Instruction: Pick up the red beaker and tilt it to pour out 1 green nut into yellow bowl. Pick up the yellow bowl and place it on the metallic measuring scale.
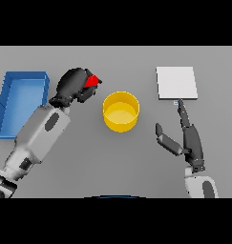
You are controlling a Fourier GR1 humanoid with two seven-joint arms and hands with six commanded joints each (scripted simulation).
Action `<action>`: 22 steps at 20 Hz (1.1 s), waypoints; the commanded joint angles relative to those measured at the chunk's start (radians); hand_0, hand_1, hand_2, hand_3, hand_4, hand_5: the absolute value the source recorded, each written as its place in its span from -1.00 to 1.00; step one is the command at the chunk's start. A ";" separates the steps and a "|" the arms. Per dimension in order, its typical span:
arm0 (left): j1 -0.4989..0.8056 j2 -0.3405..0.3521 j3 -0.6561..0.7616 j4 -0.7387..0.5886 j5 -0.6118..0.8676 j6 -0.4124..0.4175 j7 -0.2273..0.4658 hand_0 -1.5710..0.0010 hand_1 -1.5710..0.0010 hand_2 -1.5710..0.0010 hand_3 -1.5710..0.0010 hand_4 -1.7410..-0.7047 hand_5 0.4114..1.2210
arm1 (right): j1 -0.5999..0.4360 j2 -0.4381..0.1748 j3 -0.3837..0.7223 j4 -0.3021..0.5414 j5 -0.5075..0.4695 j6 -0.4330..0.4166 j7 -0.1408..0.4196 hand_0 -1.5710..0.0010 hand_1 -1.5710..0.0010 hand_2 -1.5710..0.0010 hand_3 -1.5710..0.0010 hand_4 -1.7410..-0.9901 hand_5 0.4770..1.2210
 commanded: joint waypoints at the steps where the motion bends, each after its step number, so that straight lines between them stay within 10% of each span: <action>1: -0.031 0.007 -0.035 0.021 -0.043 -0.008 0.014 -1.00 -1.00 -1.00 -1.00 -1.00 0.77 | -0.007 -0.004 -0.003 0.003 0.001 0.002 0.014 1.00 1.00 1.00 1.00 0.29 -0.43; 9: -0.178 0.074 -0.235 0.071 -0.241 -0.116 -0.006 -1.00 -1.00 -1.00 -1.00 -0.85 0.96 | 0.007 0.001 -0.004 -0.006 -0.012 0.007 0.019 1.00 1.00 1.00 1.00 0.22 -0.40; 13: -0.261 0.077 -0.344 0.111 -0.314 -0.219 -0.041 -1.00 -1.00 -1.00 -0.63 -0.92 0.98 | 0.015 0.024 -0.002 0.007 -0.023 -0.001 -0.009 1.00 1.00 1.00 1.00 0.19 -0.46; 22: -0.401 0.071 -0.578 0.187 -0.467 -0.332 -0.146 -1.00 -1.00 -1.00 -0.95 -0.99 1.00 | 0.015 0.042 -0.011 0.003 -0.045 -0.007 -0.017 1.00 1.00 1.00 1.00 0.19 -0.58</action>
